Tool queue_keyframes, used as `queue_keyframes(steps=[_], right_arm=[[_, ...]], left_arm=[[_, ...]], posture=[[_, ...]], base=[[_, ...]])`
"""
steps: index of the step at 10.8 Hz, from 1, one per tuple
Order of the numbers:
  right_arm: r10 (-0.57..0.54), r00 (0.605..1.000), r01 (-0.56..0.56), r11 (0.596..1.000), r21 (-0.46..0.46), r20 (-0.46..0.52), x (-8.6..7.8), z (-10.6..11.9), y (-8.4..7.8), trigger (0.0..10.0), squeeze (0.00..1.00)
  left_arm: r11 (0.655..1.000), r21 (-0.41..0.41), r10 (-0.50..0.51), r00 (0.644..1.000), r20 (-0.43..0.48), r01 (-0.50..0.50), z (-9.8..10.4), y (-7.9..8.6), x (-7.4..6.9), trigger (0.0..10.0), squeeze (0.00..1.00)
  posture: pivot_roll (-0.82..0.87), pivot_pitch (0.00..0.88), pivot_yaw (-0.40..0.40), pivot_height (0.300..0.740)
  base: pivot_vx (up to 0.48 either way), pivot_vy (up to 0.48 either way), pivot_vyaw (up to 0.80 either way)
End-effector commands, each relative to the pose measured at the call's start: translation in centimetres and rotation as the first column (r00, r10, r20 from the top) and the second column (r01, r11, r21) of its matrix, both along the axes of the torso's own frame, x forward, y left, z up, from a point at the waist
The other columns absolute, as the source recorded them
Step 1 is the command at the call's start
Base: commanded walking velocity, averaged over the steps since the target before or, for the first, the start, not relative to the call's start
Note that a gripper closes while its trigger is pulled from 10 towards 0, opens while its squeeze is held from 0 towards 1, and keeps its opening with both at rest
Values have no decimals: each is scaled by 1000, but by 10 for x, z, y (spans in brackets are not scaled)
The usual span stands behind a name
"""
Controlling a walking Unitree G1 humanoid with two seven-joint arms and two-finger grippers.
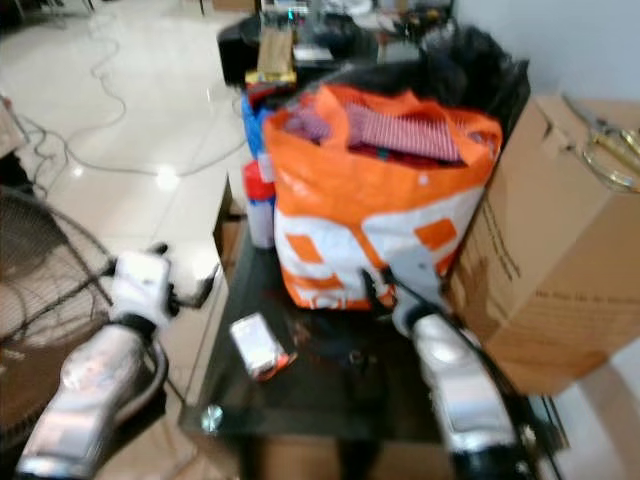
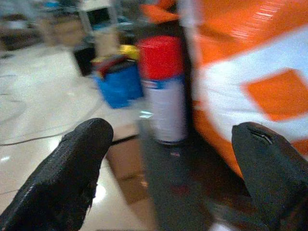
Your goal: Hang keys on a hook
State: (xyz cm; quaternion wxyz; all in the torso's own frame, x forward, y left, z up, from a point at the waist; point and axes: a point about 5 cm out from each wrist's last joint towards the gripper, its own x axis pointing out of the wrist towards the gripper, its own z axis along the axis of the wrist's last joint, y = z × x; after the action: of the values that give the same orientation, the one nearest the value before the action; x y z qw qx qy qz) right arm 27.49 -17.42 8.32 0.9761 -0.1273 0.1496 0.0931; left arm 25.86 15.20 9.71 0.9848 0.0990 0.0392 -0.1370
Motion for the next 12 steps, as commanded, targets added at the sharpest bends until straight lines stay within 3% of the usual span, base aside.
queue_keyframes(steps=[1, 2, 3, 4, 5, 7, 10, 11, 12], right_arm=[[32, 999, -32, 999, -6, -33, -2, -4, 4, 10000, 0], [57, 996, -59, 998, -21, -75, -3, -10, 7, 10000, 0], [78, 992, -81, 996, -22, -100, -3, -13, 9, 10000, 984], [151, 960, -161, 987, -25, -235, -3, -38, 26, 10000, 1000], [148, 950, -160, 987, -21, -275, -2, -48, 30, 10000, 1000], [124, 905, -172, 982, -82, -408, -7, -77, 32, 10000, 1000], [140, 872, -210, 973, -98, -469, -8, -86, 30, 10000, 996], [130, 866, -193, 978, -84, -482, -6, -88, 27, 10000, 0], [108, 868, -178, 979, -101, -485, -4, -89, 24, 9922, 0]], left_arm=[[999, 32, -16, 1000, -18, 17, -3, 3, -3, 10000, 1000], [997, 56, -53, 997, -56, 56, -9, 2, -7, 10000, 1000], [994, 77, -72, 994, -77, 78, -13, 3, -9, 10000, 1000], [975, 146, -137, 969, -205, 169, -30, 11, -20, 10000, 1000], [965, 155, -172, 955, -242, 213, -34, 12, -24, 10000, 1000], [910, 135, -327, 880, -345, 391, -41, 6, -42, 10000, 1000], [867, 90, -415, 810, -415, 490, -43, 2, -53, 10000, 1000], [866, 85, -417, 806, -419, 492, -43, 3, -53, 10000, 1000], [865, 83, -420, 804, -422, 495, -45, 3, -54, 10000, 1000]], posture=[[1, 0, -12, 740], [2, 0, -13, 740], [1, 0, -15, 740], [3, 0, -18, 740], [3, 0, -27, 740], [14, 0, -50, 740], [21, 0, -83, 740], [15, 0, -80, 740], [13, 0, -78, 740]], base=[[0, 0, 0], [0, 0, 0], [0, 0, 0], [0, 0, 0], [0, 0, 0], [0, 0, 0], [0, 0, 0], [0, 0, 0], [0, 0, 0]])
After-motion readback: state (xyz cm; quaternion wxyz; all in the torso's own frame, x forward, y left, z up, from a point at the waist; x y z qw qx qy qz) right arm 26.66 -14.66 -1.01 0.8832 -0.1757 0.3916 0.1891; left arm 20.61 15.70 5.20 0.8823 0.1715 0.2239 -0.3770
